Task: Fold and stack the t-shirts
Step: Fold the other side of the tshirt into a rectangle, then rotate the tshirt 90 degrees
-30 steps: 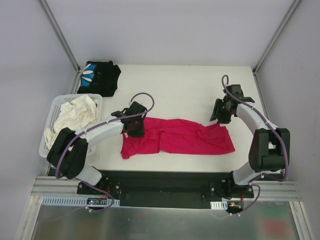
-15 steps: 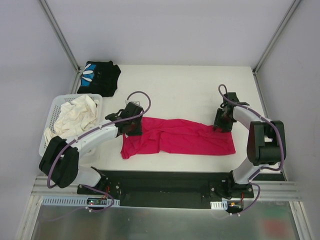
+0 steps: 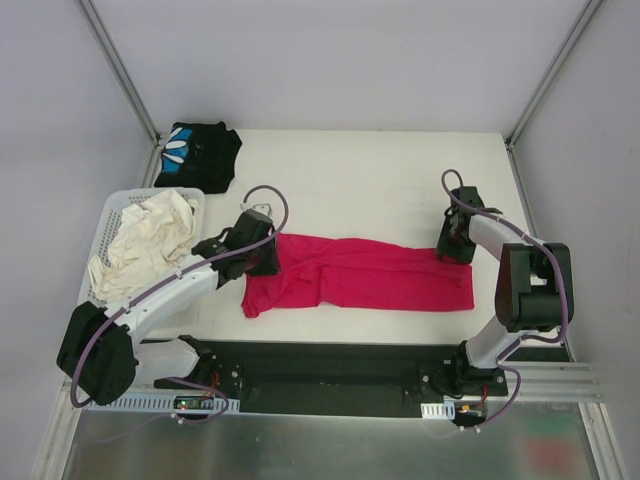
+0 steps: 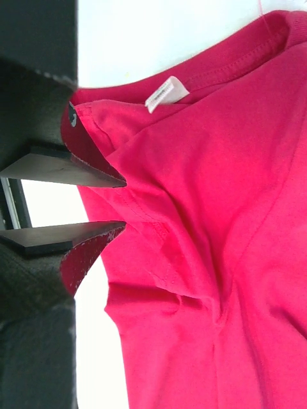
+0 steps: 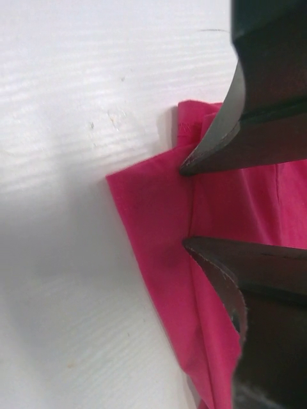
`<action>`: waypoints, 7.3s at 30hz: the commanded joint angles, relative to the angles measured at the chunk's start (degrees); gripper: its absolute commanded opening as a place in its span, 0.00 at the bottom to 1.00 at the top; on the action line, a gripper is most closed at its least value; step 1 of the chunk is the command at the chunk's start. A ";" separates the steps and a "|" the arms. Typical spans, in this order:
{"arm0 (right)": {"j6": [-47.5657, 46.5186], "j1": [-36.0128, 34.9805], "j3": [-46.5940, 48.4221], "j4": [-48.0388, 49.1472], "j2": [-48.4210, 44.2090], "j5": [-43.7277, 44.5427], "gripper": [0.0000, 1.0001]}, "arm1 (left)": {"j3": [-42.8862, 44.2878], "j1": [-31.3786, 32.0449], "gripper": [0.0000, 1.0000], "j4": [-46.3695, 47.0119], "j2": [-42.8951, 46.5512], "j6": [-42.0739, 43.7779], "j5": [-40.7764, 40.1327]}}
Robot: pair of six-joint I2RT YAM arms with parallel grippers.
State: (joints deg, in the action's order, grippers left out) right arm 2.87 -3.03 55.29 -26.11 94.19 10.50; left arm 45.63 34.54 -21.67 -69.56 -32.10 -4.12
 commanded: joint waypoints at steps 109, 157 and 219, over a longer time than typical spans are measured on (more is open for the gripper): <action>0.20 -12.00 1.94 -14.67 -48.05 -20.08 0.63 | 44.00 -13.09 0.30 -6.89 -53.12 7.39 -2.56; -1.64 -10.51 9.40 -11.24 2.66 -19.29 0.01 | 81.02 -16.53 0.30 -19.64 -66.93 18.03 -0.63; -4.63 -8.67 13.36 -13.18 6.88 -7.69 0.27 | 79.27 -17.93 0.31 -19.64 -63.59 22.25 2.28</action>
State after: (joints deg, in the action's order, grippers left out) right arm 0.08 -13.10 66.81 -38.89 99.53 3.84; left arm 125.58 17.15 -39.97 -137.38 -11.09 -2.31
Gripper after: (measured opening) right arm 0.268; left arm 0.312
